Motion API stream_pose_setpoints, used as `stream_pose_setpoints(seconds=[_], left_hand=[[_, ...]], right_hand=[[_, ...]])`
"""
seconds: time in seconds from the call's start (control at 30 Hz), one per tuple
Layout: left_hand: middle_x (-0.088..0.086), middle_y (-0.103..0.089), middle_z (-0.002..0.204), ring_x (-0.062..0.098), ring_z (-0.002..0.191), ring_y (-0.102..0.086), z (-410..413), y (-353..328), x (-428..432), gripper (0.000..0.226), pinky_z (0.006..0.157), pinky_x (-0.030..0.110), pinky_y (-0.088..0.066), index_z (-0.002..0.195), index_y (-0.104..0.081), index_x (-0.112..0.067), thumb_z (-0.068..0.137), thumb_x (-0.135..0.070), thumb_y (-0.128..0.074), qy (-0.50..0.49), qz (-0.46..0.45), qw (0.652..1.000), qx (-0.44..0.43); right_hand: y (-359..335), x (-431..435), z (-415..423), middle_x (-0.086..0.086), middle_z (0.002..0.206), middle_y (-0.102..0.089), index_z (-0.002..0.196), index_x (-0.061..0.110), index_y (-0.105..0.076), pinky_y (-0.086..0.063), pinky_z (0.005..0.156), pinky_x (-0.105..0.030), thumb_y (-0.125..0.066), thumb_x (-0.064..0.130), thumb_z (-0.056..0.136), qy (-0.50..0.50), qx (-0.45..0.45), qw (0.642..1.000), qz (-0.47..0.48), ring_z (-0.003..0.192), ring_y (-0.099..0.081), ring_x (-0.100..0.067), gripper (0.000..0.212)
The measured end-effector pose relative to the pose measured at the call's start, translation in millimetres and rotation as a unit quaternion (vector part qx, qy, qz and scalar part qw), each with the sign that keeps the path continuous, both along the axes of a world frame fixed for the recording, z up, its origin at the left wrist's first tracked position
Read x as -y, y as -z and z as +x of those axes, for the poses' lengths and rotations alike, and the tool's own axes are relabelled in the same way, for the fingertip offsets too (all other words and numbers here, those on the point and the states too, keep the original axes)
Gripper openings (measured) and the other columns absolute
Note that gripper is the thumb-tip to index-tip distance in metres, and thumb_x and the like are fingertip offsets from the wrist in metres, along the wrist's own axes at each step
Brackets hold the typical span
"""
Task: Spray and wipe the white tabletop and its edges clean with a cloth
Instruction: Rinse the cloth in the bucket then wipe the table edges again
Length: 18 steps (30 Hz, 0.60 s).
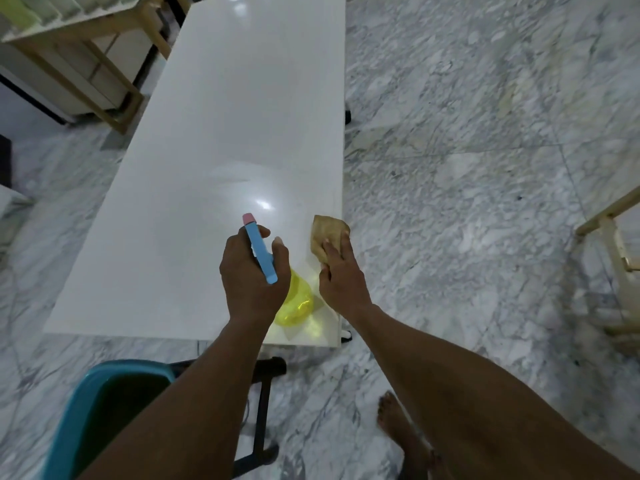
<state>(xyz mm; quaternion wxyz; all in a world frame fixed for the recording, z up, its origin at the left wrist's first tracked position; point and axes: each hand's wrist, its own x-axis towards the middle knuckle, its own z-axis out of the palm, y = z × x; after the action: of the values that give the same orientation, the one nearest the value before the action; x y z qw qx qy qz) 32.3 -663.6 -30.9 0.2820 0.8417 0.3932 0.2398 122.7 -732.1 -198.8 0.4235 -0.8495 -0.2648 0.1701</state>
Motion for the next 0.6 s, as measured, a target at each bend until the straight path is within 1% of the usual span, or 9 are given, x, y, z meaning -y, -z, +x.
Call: stream_pose_setpoints(seconds=[0.1, 0.23, 0.3, 0.37, 0.4, 0.47, 0.5, 0.53, 0.6], left_hand=[[0.006, -0.069, 0.099, 0.028, 0.082, -0.076, -34, 2, 19, 0.029, 0.084, 0.055, -0.060, 0.112, -0.061, -0.019, 0.094, -0.042, -0.061, 0.000, 0.016, 1.000, 0.005], [0.006, -0.071, 0.100, 0.028, 0.081, -0.076, -71, 3, 39, 0.029, 0.083, 0.051, -0.061, 0.112, -0.062, -0.019, 0.094, -0.041, -0.062, -0.008, 0.020, 1.000, 0.017], [0.006, -0.072, 0.099, 0.027, 0.082, -0.076, -88, 3, 47, 0.030, 0.083, 0.041, -0.058, 0.112, -0.062, -0.019, 0.093, -0.043, -0.061, -0.013, 0.011, 1.000, 0.010], [0.007, -0.074, 0.098, 0.024, 0.082, -0.075, -109, 5, 54, 0.033, 0.080, 0.027, -0.048, 0.113, -0.063, -0.019, 0.093, -0.044, -0.060, -0.017, 0.014, 1.000, -0.002], [0.008, -0.074, 0.097, 0.024, 0.082, -0.075, -116, 6, 56, 0.034, 0.079, 0.023, -0.044, 0.114, -0.063, -0.018, 0.093, -0.044, -0.060, -0.015, 0.014, 1.000, -0.007], [0.010, -0.074, 0.099, 0.024, 0.084, -0.074, -131, 4, 60, 0.033, 0.077, 0.018, -0.043, 0.114, -0.065, -0.015, 0.094, -0.041, -0.063, -0.010, 0.019, 1.000, -0.009], [0.010, -0.073, 0.100, 0.024, 0.084, -0.072, -138, 3, 61, 0.031, 0.074, 0.010, -0.041, 0.114, -0.066, -0.013, 0.096, -0.037, -0.067, -0.008, 0.020, 1.000, -0.008], [0.011, -0.072, 0.103, 0.022, 0.085, -0.069, -144, 0, 63, 0.028, 0.071, 0.007, -0.040, 0.114, -0.067, -0.010, 0.096, -0.031, -0.071, -0.008, 0.020, 1.000, -0.007], [0.012, -0.070, 0.106, 0.018, 0.085, -0.061, -158, -7, 64, 0.025, 0.067, 0.009, -0.038, 0.115, -0.068, -0.007, 0.096, -0.023, -0.074, -0.009, 0.022, 1.000, -0.006]], right_hand=[[0, 21, -40, -0.013, 0.166, -0.008, 0.152, 0.019, -0.037, -0.047, 0.099, -0.038, -0.049, 0.015, 0.097, -0.006, 0.013, 1.000, -0.002, 0.147, -0.029, -0.033, 0.057], [-1, 42, -77, -0.014, 0.166, -0.005, 0.153, 0.020, -0.036, -0.049, 0.095, -0.035, -0.049, 0.015, 0.097, -0.015, 0.014, 1.000, -0.018, 0.147, -0.029, -0.033, 0.057], [-3, 51, -91, -0.015, 0.166, -0.004, 0.153, 0.020, -0.034, -0.049, 0.097, -0.036, -0.049, 0.016, 0.097, -0.022, 0.013, 0.999, -0.025, 0.148, -0.028, -0.033, 0.058], [-8, 62, -110, -0.015, 0.166, -0.004, 0.153, 0.020, -0.033, -0.050, 0.095, -0.036, -0.050, 0.016, 0.098, -0.028, 0.013, 0.999, -0.029, 0.147, -0.029, -0.033, 0.058], [-10, 66, -116, -0.015, 0.166, -0.003, 0.154, 0.020, -0.033, -0.050, 0.093, -0.035, -0.050, 0.016, 0.097, -0.030, 0.005, 0.999, -0.034, 0.146, -0.031, -0.033, 0.059], [-15, 76, -131, -0.015, 0.166, -0.004, 0.153, 0.020, -0.033, -0.050, 0.091, -0.036, -0.050, 0.015, 0.097, -0.035, -0.006, 0.999, -0.041, 0.143, -0.035, -0.033, 0.059], [-18, 80, -137, -0.015, 0.166, -0.004, 0.153, 0.020, -0.033, -0.050, 0.092, -0.037, -0.049, 0.015, 0.097, -0.037, -0.007, 0.998, -0.046, 0.141, -0.038, -0.034, 0.059], [-20, 84, -142, -0.015, 0.166, -0.006, 0.153, 0.020, -0.034, -0.049, 0.093, -0.038, -0.048, 0.014, 0.097, -0.038, -0.015, 0.998, -0.057, 0.139, -0.040, -0.036, 0.058], [-29, 90, -149, -0.014, 0.165, -0.011, 0.150, 0.019, -0.038, -0.048, 0.092, -0.040, -0.046, 0.013, 0.096, -0.048, -0.022, 0.995, -0.084, 0.132, -0.046, -0.037, 0.055]])
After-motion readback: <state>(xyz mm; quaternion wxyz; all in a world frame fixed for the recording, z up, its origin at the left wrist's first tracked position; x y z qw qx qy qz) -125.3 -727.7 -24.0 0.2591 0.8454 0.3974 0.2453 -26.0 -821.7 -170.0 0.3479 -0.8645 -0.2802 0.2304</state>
